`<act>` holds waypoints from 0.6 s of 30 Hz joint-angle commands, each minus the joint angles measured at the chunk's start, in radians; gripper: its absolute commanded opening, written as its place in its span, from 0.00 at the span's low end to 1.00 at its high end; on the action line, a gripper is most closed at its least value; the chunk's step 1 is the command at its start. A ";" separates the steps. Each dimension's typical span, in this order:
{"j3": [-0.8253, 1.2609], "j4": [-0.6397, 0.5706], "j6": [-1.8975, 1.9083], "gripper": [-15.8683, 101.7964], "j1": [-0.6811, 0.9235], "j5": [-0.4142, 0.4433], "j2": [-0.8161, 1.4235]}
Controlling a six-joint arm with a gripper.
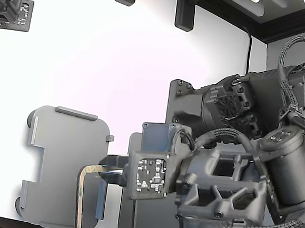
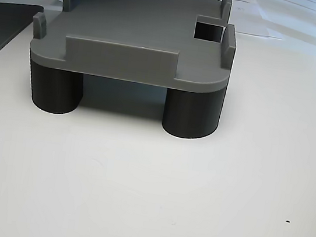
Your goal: Move top rectangular frame to the holder.
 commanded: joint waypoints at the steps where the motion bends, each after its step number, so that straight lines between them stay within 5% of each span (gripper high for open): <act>1: -0.029 -0.003 0.014 0.02 -0.041 0.000 0.034; 9: -0.008 -0.009 0.272 0.03 -0.112 0.057 0.069; 18: -0.150 0.120 0.773 0.04 -0.202 -0.094 -0.031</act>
